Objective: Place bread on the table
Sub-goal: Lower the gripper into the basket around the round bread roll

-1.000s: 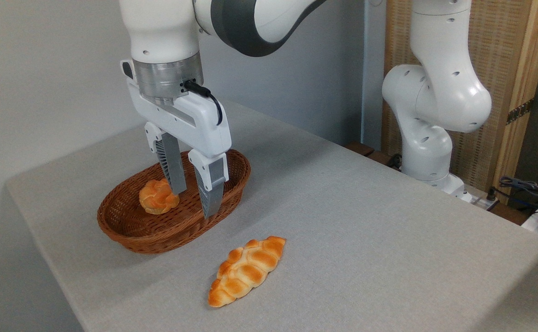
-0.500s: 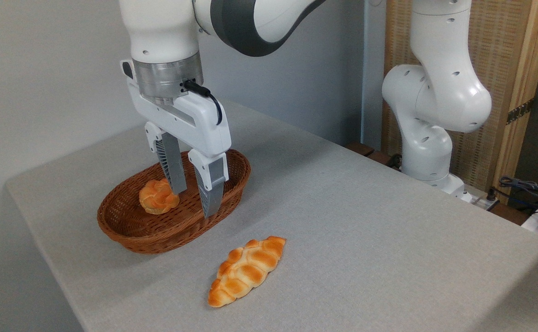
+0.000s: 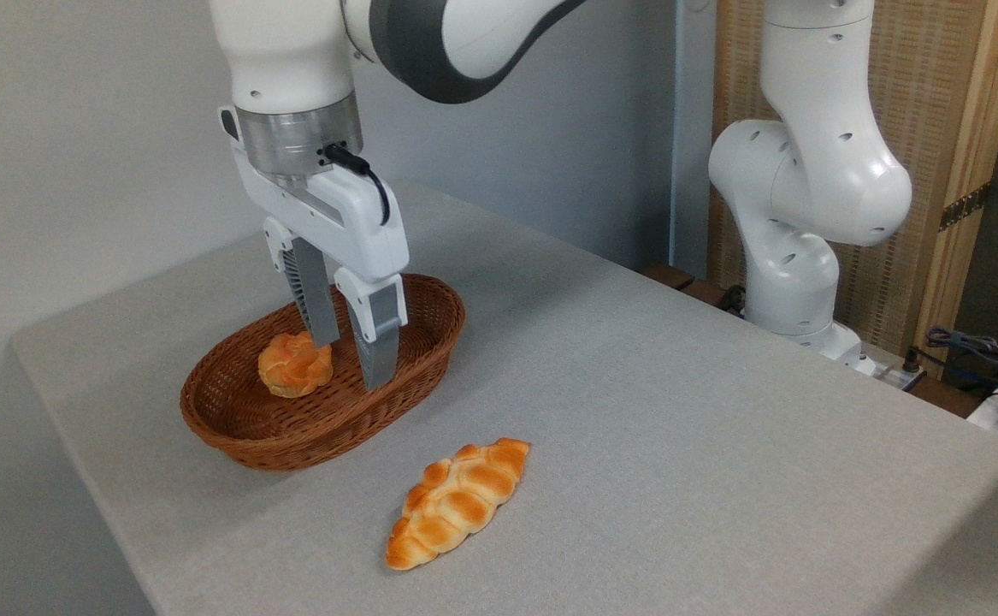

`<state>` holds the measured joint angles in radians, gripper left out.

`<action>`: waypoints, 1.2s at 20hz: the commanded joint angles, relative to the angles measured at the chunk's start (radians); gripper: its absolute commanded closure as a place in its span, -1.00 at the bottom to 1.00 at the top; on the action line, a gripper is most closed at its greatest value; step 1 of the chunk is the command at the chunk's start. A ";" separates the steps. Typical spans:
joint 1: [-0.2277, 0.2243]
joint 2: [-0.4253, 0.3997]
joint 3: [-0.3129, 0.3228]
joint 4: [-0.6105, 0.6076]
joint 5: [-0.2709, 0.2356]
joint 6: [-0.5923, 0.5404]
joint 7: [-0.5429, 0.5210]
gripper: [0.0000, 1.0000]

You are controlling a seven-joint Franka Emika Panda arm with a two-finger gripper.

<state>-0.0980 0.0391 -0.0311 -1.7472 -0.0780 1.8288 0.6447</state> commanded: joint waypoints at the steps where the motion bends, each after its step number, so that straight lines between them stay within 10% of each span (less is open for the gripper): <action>1: 0.000 0.001 -0.036 -0.006 -0.052 0.004 -0.028 -1.00; 7: 0.000 0.059 -0.104 -0.015 -0.137 0.090 -0.040 -1.00; 24: -0.014 0.191 -0.239 -0.032 -0.143 0.241 -0.102 -1.00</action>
<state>-0.1018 0.2223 -0.2696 -1.7791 -0.2063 2.0535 0.5503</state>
